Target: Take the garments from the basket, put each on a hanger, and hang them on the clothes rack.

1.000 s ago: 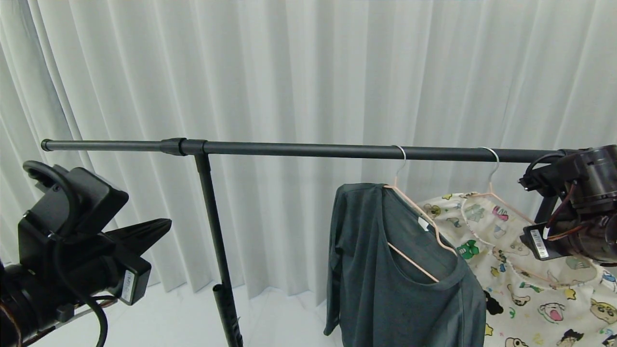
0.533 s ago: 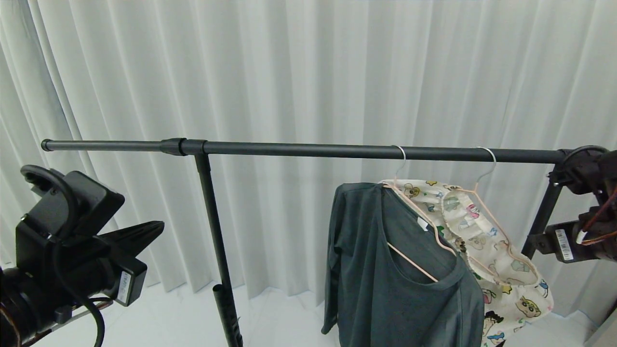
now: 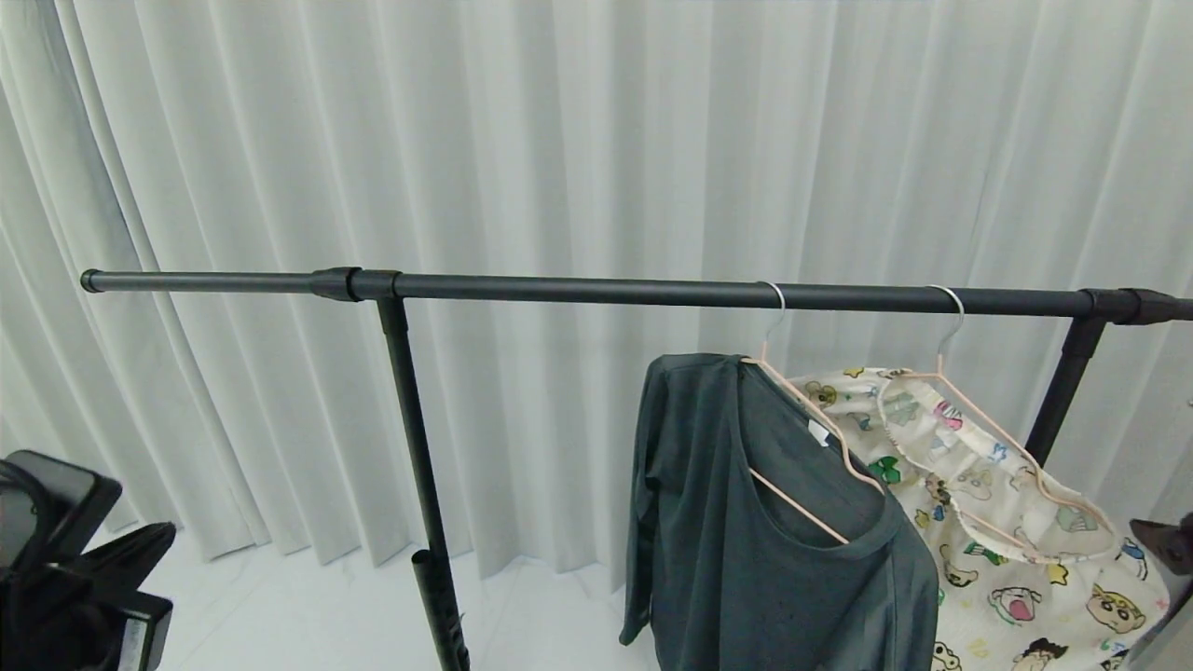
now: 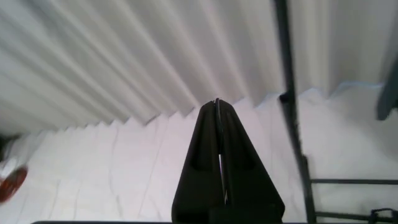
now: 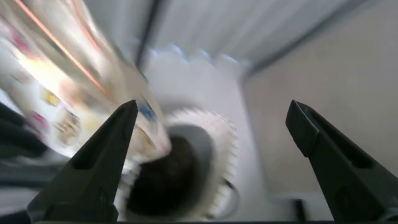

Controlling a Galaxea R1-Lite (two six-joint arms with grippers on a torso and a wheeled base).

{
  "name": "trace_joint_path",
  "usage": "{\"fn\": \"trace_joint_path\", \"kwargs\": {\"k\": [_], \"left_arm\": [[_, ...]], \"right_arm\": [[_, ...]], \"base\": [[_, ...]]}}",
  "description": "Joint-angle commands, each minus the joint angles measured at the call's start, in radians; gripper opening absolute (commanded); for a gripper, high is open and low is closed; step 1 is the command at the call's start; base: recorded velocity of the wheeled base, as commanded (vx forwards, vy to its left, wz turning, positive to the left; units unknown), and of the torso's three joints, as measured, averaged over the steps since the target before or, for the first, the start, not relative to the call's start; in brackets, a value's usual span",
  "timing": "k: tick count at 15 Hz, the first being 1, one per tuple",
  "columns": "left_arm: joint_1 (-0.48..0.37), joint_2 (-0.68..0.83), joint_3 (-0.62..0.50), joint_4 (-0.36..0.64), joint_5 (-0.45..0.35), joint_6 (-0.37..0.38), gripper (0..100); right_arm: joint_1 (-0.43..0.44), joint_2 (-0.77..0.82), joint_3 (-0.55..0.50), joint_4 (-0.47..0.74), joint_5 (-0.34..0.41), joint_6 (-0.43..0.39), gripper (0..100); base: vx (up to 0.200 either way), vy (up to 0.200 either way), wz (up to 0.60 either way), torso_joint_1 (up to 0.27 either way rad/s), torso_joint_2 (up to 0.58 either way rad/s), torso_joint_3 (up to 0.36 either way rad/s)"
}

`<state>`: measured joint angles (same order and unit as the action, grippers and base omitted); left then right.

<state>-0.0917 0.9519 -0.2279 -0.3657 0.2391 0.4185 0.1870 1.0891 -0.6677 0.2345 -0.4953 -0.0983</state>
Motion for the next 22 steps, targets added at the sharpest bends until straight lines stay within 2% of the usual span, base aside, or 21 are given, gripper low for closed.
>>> {"fn": "trace_joint_path", "kwargs": {"k": [1,3,5,6,7,13,19,22], "left_arm": [[0.102,-0.144,0.125,0.002,0.012,0.002,0],[0.129,-0.245,0.228,0.005,0.015,0.002,0],[0.129,-0.343,0.228,0.133,0.023,0.002,0],[0.129,-0.447,0.228,0.257,0.029,0.002,0],[0.129,-0.495,0.208,0.337,0.042,0.000,0],[0.130,-0.504,0.206,0.337,0.040,-0.063,0],[0.102,-0.538,0.208,0.337,0.034,-0.066,0],[0.027,-0.651,0.208,0.341,0.042,-0.175,0]], "right_arm": [[-0.120,-0.149,0.114,0.003,0.001,-0.103,100],[-0.179,-0.241,0.198,0.005,0.004,-0.153,100],[-0.198,-0.314,0.273,0.006,0.003,-0.185,100],[-0.202,-0.361,0.323,0.006,0.003,-0.210,100],[-0.202,-0.391,0.353,0.006,0.001,-0.228,100],[-0.207,-0.552,0.528,0.000,0.000,-0.253,100],[-0.241,-0.614,0.527,0.000,0.004,-0.253,100],[-0.241,-0.646,0.527,0.000,0.006,-0.253,100]], "base": [[-0.200,0.000,0.00,0.007,0.01,0.002],[-0.200,0.000,0.00,0.000,0.00,0.002],[-0.200,0.000,0.00,-0.010,0.00,0.010],[-0.200,0.000,0.00,-0.002,-0.01,-0.002],[-0.200,0.000,0.00,0.002,0.00,0.007],[-0.200,0.000,0.00,0.001,0.00,0.003],[-0.167,0.000,0.00,0.000,0.00,0.004],[0.000,0.000,0.00,0.000,0.00,0.000]]}}
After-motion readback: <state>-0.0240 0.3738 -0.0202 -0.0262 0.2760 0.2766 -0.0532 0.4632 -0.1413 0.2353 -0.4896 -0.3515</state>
